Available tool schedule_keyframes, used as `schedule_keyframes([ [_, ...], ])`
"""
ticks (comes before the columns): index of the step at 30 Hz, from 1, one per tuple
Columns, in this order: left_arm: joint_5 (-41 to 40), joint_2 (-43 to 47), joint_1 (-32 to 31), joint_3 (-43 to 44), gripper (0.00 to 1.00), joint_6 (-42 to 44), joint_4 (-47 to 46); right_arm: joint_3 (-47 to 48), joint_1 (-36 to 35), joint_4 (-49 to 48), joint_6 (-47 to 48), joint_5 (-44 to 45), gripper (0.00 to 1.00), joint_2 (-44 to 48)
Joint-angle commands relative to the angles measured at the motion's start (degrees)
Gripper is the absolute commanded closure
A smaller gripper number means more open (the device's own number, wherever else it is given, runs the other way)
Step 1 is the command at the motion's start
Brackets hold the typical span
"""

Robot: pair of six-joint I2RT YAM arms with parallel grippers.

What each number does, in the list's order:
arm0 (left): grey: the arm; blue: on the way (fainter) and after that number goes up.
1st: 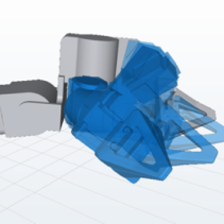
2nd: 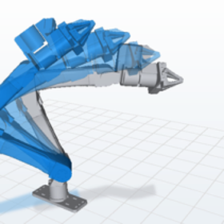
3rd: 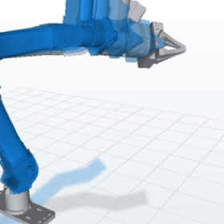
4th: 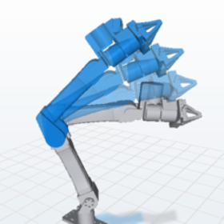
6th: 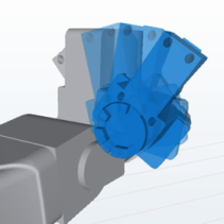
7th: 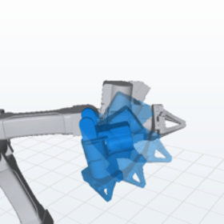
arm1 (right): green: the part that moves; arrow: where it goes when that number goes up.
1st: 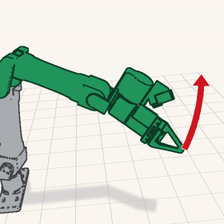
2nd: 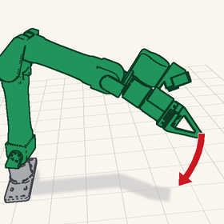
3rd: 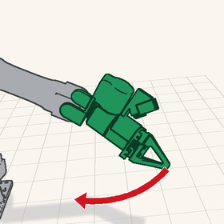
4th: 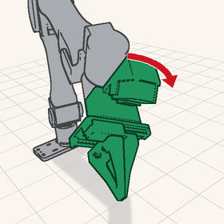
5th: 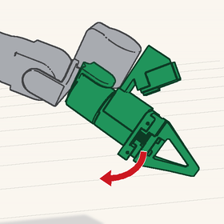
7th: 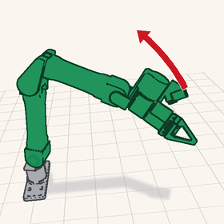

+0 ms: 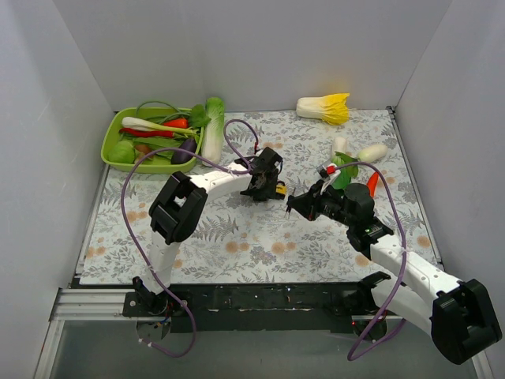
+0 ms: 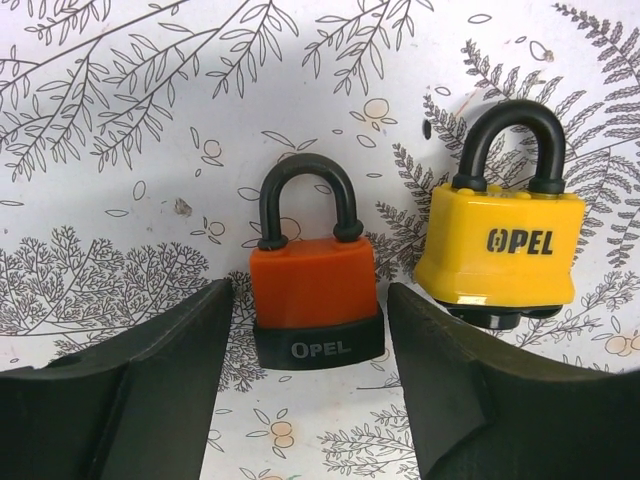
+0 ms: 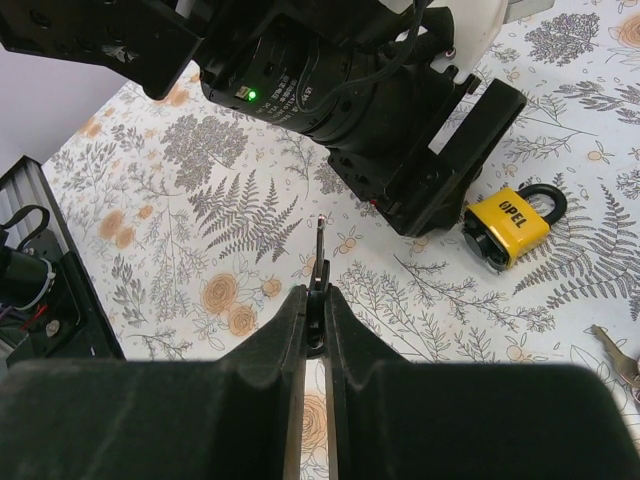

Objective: Unlock with the key

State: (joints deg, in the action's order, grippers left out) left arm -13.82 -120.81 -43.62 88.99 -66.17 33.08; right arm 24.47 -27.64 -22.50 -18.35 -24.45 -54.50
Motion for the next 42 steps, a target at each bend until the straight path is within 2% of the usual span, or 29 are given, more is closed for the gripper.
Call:
schedule_keyframes([
  [1,-1.6,-1.5,-0.1,-0.1,0.39,-1.0,3.2,-0.3,0.4,-3.5,-0.8,-0.9,0.99,-0.3],
  [6,-1.6,-1.8,-0.1,-0.6,0.44,-0.7,2.9,-0.4,0.5,-4.0,-1.0,-0.9,0.99,-0.7],
  [9,-1.9,-2.5,0.0,-0.2,0.51,-0.3,2.9,-0.2,0.4,-3.9,-1.1,-1.0,0.99,-1.0],
  [10,-2.2,-2.6,0.1,-0.1,0.58,-0.2,3.0,0.0,0.5,-3.7,-1.0,-1.1,0.99,-1.1],
  [13,-0.2,-2.0,1.1,-1.4,0.71,-0.9,1.1,0.1,0.4,-3.2,-0.8,-0.6,0.99,-1.0],
  [14,3.3,-1.0,1.6,-2.1,0.79,-1.4,0.1,0.1,0.4,-2.6,-0.4,-0.5,0.99,-1.1],
  [19,16.7,4.4,5.5,-9.4,1.00,-8.9,-10.8,2.1,0.3,1.8,0.3,0.7,0.99,-2.4],
  [21,22.3,8.0,6.9,-12.2,1.00,-12.0,-15.5,2.5,0.3,2.3,-0.9,0.0,0.99,-3.2],
  [25,30.2,13.5,8.6,-20.7,1.00,-22.8,-32.2,2.2,0.0,0.5,-3.9,-1.0,0.99,-4.6],
  [29,34.1,16.5,8.8,-28.7,1.00,-34.7,-44.2,2.9,-0.7,-0.3,-6.1,-2.2,0.99,-7.1],
  [33,35.7,18.6,8.8,-34.0,1.00,-42.0,-53.3,4.4,-1.9,-0.1,-6.7,-2.8,0.99,-9.5],
  [42,28.6,23.6,6.8,-37.0,1.00,-40.4,-56.6,8.7,-2.4,2.4,-8.5,-6.7,0.99,-16.8],
])
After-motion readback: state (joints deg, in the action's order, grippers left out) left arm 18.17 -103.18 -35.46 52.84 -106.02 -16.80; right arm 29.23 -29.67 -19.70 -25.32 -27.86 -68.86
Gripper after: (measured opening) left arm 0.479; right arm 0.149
